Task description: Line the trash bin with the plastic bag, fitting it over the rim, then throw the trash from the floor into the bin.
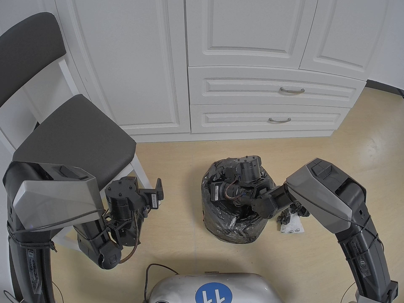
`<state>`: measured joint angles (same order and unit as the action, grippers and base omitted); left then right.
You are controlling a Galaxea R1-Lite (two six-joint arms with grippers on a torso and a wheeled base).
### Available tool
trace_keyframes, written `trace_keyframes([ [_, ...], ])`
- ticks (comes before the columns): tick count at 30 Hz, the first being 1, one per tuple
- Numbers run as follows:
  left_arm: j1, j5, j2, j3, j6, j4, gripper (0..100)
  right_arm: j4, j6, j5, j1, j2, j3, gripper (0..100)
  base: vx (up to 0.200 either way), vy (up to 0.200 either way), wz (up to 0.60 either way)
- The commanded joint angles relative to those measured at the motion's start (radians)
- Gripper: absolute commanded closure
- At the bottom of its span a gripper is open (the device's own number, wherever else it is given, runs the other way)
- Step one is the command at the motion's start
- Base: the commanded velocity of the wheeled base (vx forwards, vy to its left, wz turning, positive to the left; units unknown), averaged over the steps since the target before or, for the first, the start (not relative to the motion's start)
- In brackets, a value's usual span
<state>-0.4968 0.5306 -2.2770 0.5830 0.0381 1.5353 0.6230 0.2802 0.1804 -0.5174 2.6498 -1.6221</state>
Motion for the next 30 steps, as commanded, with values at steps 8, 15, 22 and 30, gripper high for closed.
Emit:
trace_keyframes([
  [8, 0.000, 0.000, 0.010, -0.002, 0.002, 0.000, 0, -0.126, -0.230, -0.013, 0.074, -0.131, 0.123, 100, 0.000, 0.000, 0.00],
  [15, -0.002, 0.000, 0.013, -0.002, 0.000, 0.000, 0, -0.187, -0.438, -0.030, 0.135, -0.243, 0.255, 100, 0.000, 0.000, 0.00],
  [22, -0.003, 0.000, 0.014, -0.003, 0.000, 0.000, 0, -0.223, -0.788, -0.019, 0.229, -0.271, 0.369, 100, 0.000, 0.000, 0.00],
  [30, -0.002, 0.000, 0.014, -0.008, 0.002, 0.000, 0, -0.235, -0.901, -0.015, 0.293, -0.295, 0.400, 100, 0.000, 0.000, 0.00],
])
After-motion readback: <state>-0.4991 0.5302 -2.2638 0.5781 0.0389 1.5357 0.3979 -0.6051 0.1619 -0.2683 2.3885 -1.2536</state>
